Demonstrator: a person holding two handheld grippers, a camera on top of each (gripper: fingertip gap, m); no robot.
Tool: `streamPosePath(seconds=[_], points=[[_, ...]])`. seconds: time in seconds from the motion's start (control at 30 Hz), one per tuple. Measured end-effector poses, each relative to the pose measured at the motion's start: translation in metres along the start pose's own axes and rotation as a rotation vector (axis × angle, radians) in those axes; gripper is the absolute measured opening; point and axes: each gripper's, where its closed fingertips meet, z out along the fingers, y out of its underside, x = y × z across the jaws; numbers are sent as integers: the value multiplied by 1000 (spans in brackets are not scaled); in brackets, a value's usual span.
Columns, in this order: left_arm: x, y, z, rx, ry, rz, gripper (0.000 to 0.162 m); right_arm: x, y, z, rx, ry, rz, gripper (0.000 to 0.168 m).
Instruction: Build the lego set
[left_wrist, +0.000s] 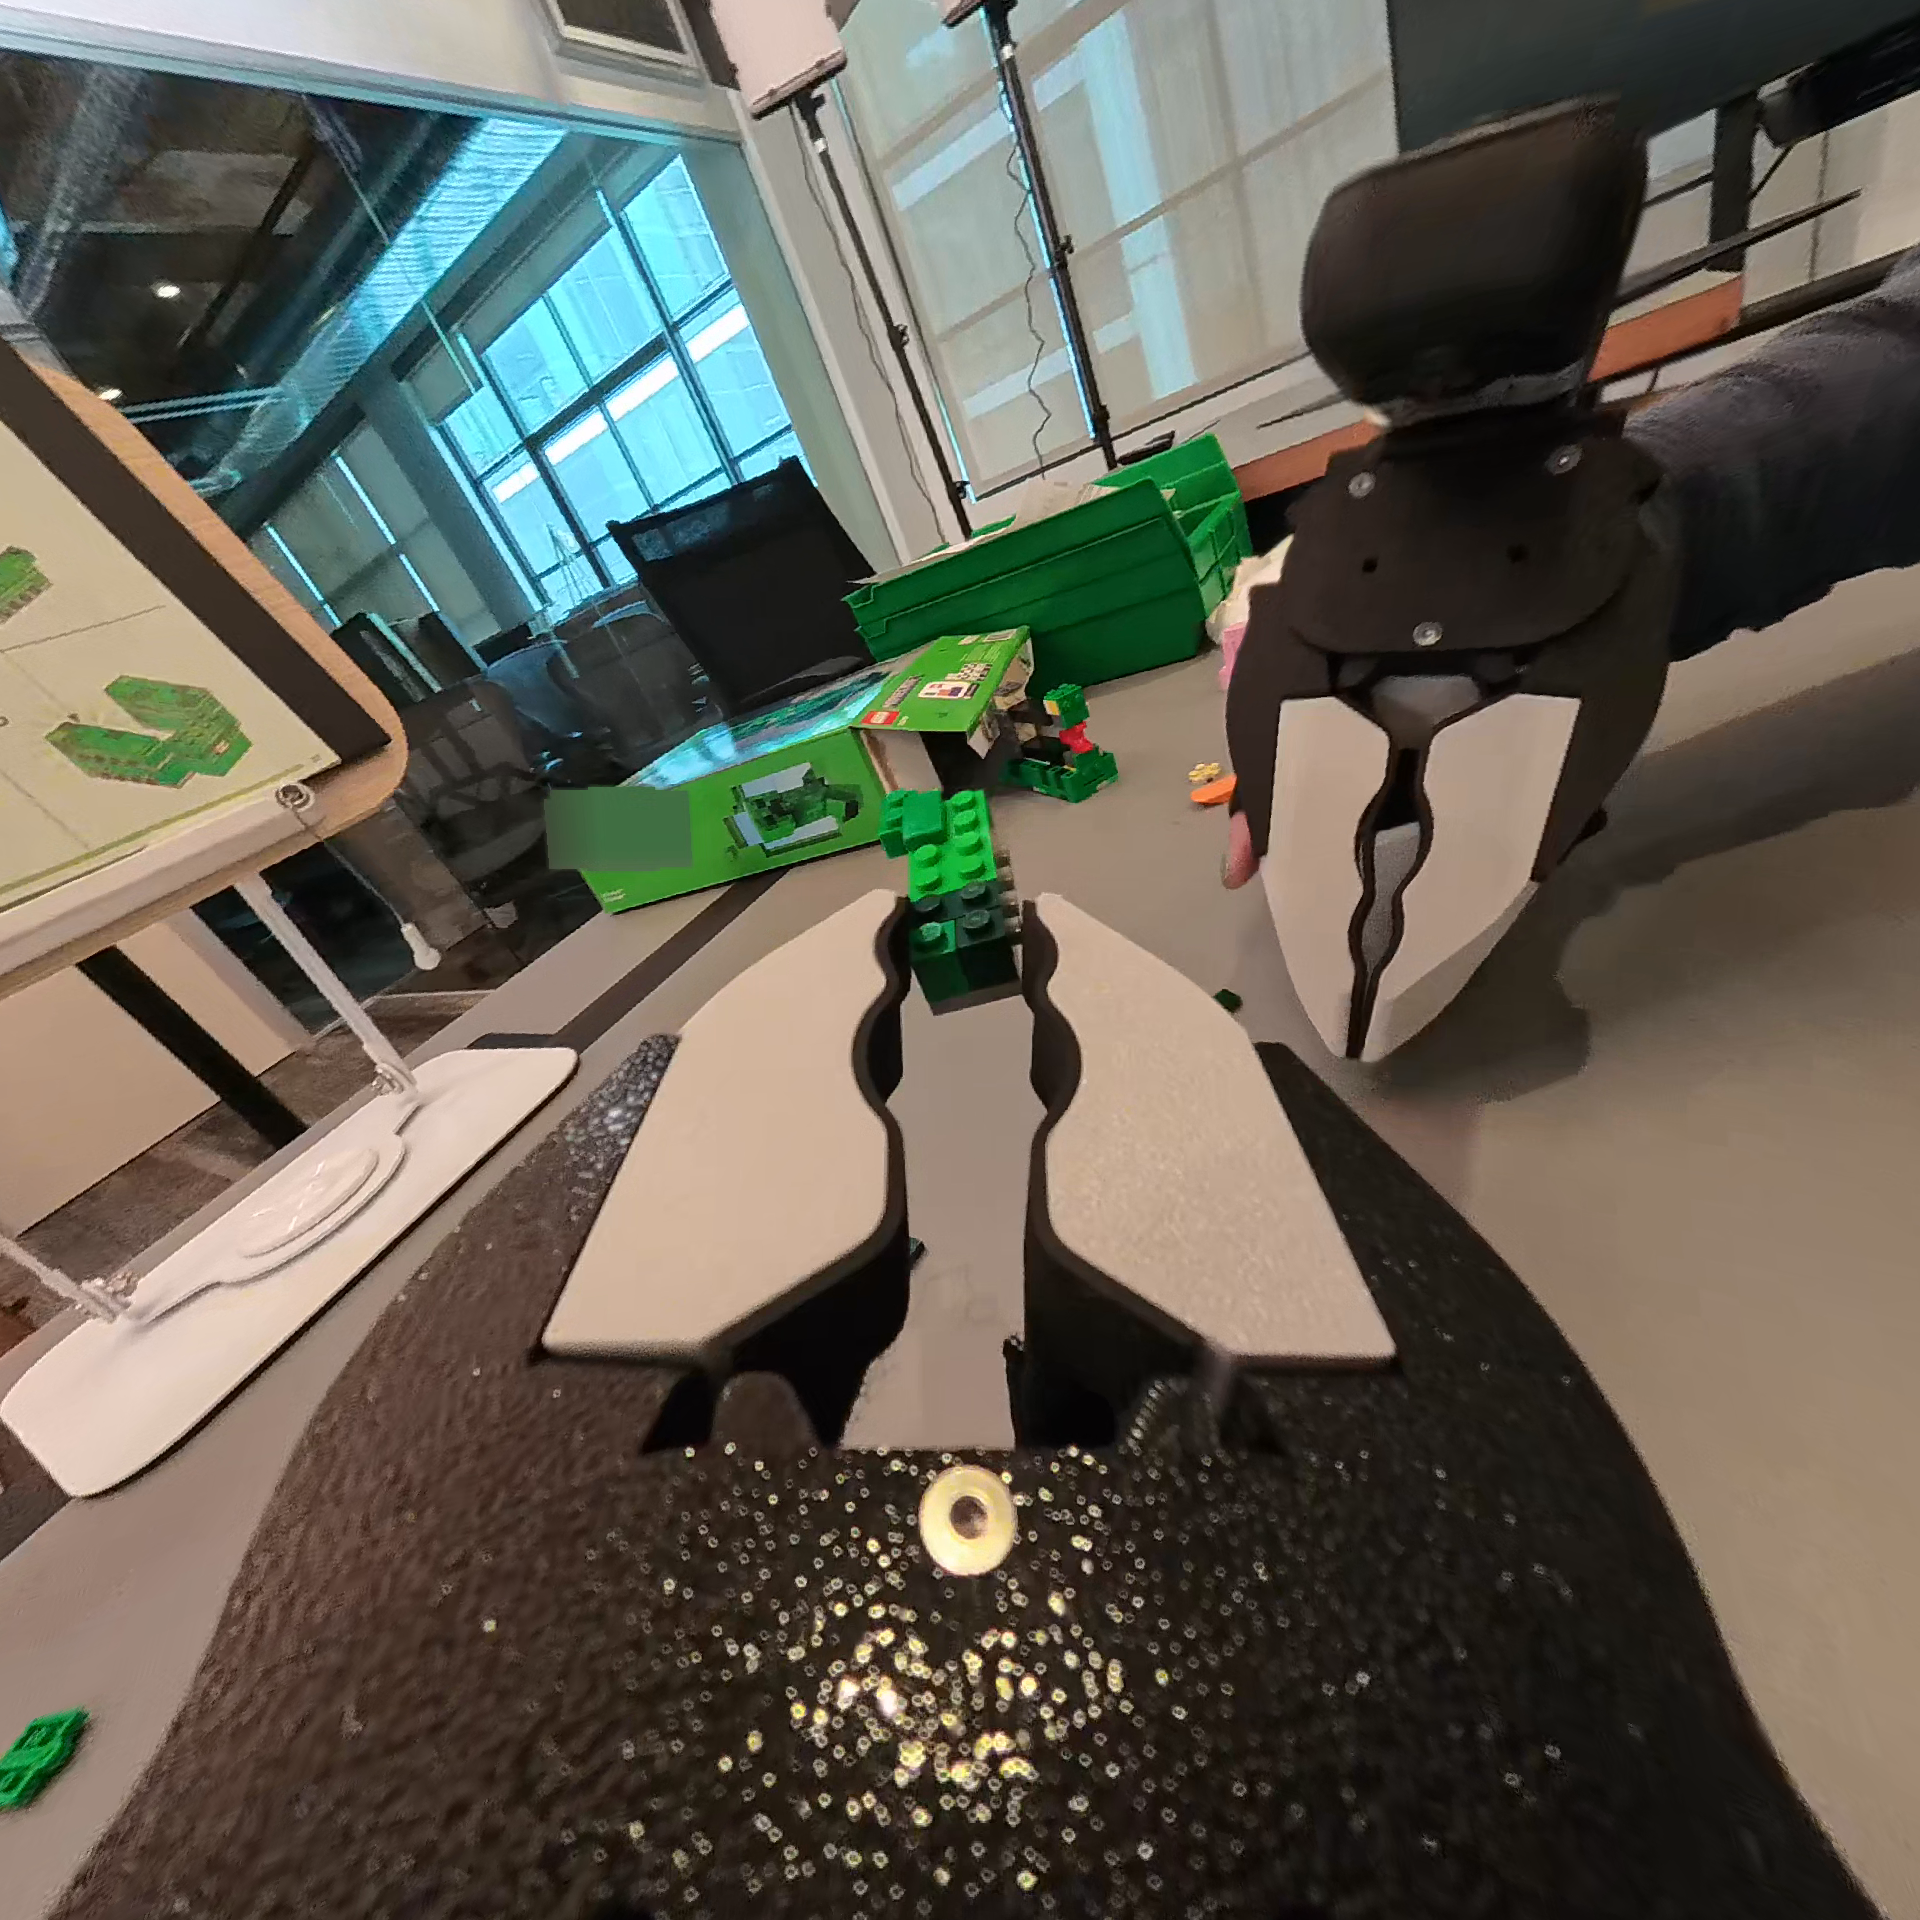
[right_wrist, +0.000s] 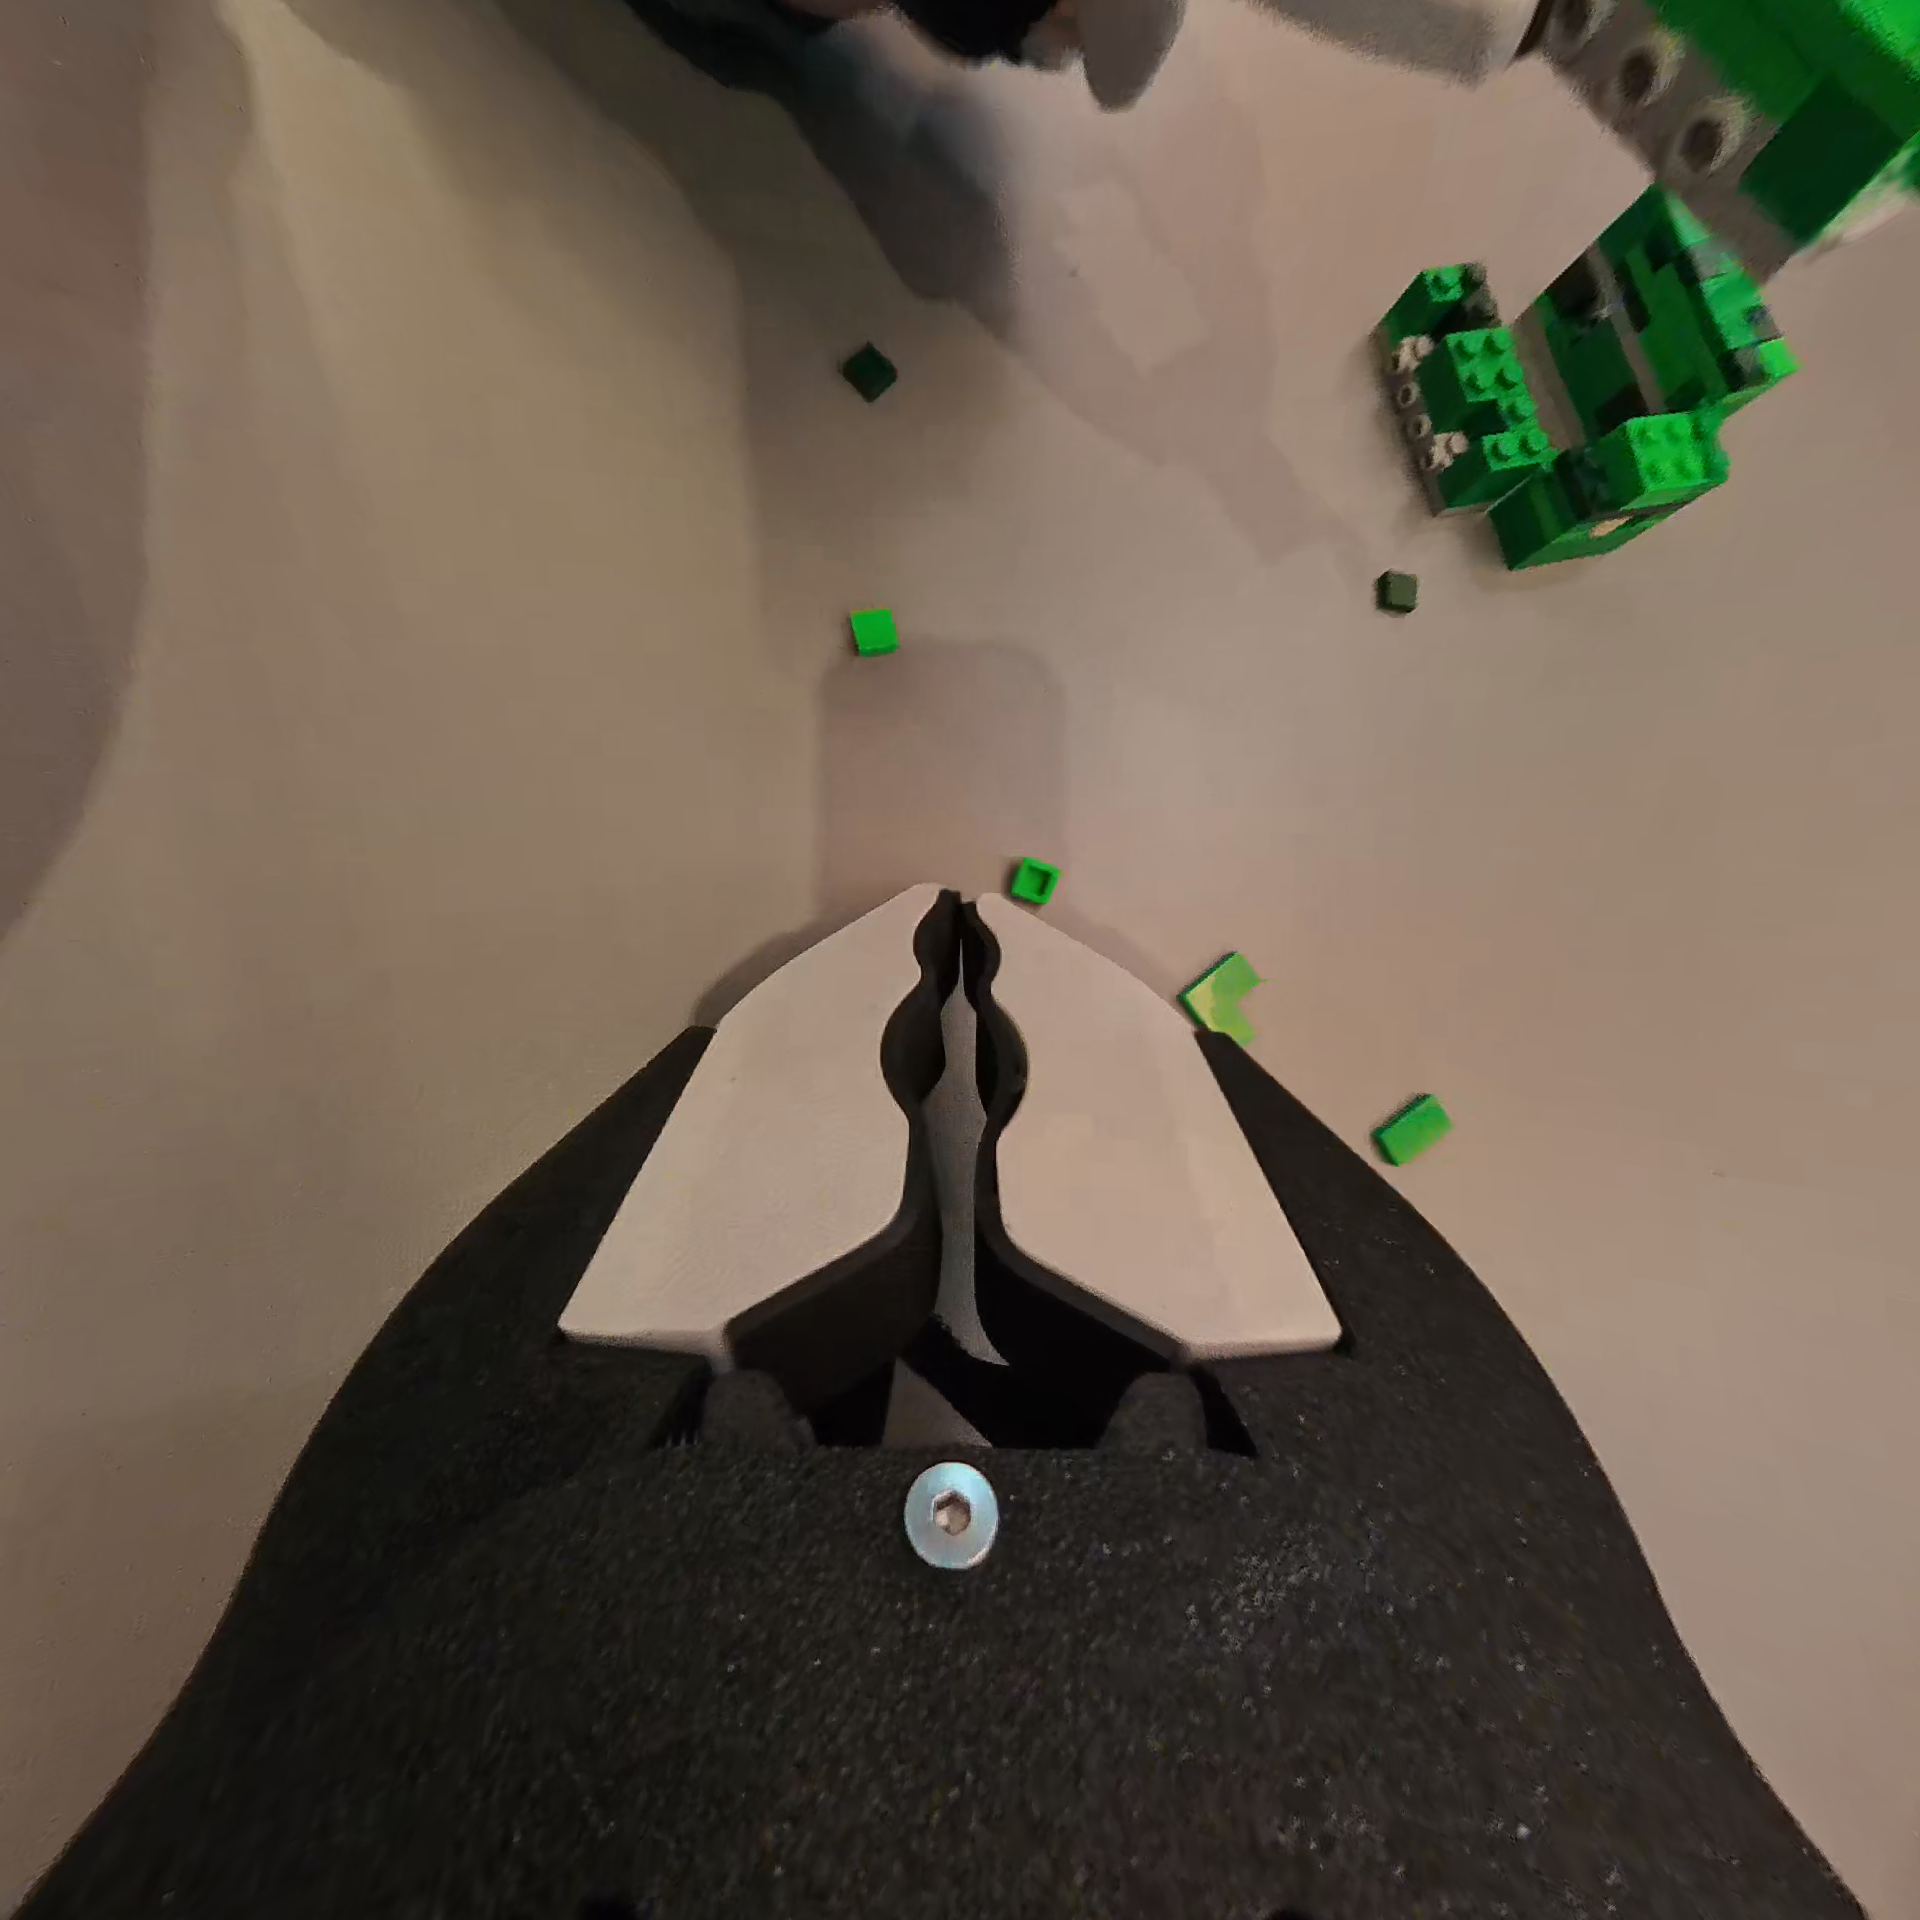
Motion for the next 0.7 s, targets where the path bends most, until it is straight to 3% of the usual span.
streamPosePath(seconds=[0.23, 0.6, 0.7], points=[[3, 4, 3, -30, -7, 16, 19, 7, 2, 0, -11, 24, 39, 14], [7, 6, 4, -33, 18, 16, 19, 16, -1, 14, 12, -10, 60, 14], [2, 6, 4, -37, -12, 19, 19, 5, -21, 12, 85, -58, 50, 14]])
